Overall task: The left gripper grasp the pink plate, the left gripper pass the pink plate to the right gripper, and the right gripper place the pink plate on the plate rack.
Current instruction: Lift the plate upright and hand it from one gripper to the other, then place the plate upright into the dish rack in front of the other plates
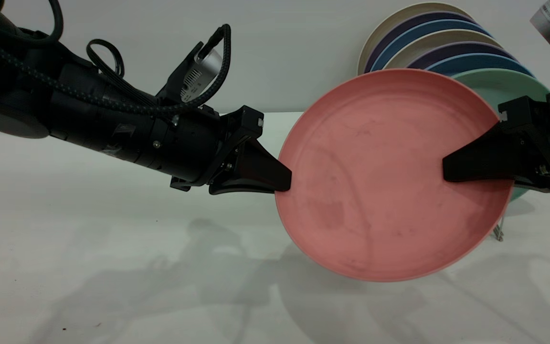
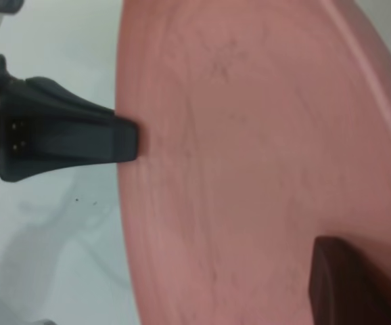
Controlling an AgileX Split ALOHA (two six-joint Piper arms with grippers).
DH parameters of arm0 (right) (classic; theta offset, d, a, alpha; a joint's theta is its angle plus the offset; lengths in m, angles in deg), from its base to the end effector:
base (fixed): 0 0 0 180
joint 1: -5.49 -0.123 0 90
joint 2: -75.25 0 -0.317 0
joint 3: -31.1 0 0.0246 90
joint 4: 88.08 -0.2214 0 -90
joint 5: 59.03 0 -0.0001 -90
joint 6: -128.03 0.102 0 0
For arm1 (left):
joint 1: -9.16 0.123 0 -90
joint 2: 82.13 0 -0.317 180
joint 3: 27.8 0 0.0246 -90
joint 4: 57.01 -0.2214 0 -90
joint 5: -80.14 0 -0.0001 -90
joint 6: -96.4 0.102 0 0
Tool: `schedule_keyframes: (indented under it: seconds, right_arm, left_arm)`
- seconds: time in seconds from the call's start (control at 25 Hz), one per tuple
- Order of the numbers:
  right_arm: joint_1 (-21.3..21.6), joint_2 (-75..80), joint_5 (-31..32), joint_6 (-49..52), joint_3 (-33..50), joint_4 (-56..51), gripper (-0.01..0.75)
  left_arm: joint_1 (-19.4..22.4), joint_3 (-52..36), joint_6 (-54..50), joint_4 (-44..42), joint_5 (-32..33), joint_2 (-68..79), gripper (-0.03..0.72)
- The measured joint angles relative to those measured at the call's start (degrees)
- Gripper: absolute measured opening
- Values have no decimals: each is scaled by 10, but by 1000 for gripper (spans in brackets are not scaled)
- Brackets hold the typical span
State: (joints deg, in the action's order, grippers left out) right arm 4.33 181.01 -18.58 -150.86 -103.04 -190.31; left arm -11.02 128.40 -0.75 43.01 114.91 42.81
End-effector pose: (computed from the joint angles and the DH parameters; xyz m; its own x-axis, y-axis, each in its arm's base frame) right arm 0.2608 0.0700 0.1834 -0.8255 0.0777 -0.5590 -0.3129 0.7613 0.5679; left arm 0.3271 -0.1813 0.1401 -0.8986 0.0390 -0.4371 0.3329 0.7097 -0.6209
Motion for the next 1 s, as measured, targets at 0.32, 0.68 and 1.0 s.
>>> schedule_keyframes:
  seconds: [0.32, 0.68, 1.0]
  right_arm:
    - [0, 0, 1, -32, 0, 2, 94]
    - [0, 0, -3, -74, 0, 17, 94]
    - [0, -43, -128, -223, 0, 137, 94]
  left_arm:
    - [44, 0, -1, -11, 59, 0, 466]
    - [115, 0, -98, -188, 57, 0, 697]
    - [174, 1, -242, -418, 14, 0, 540]
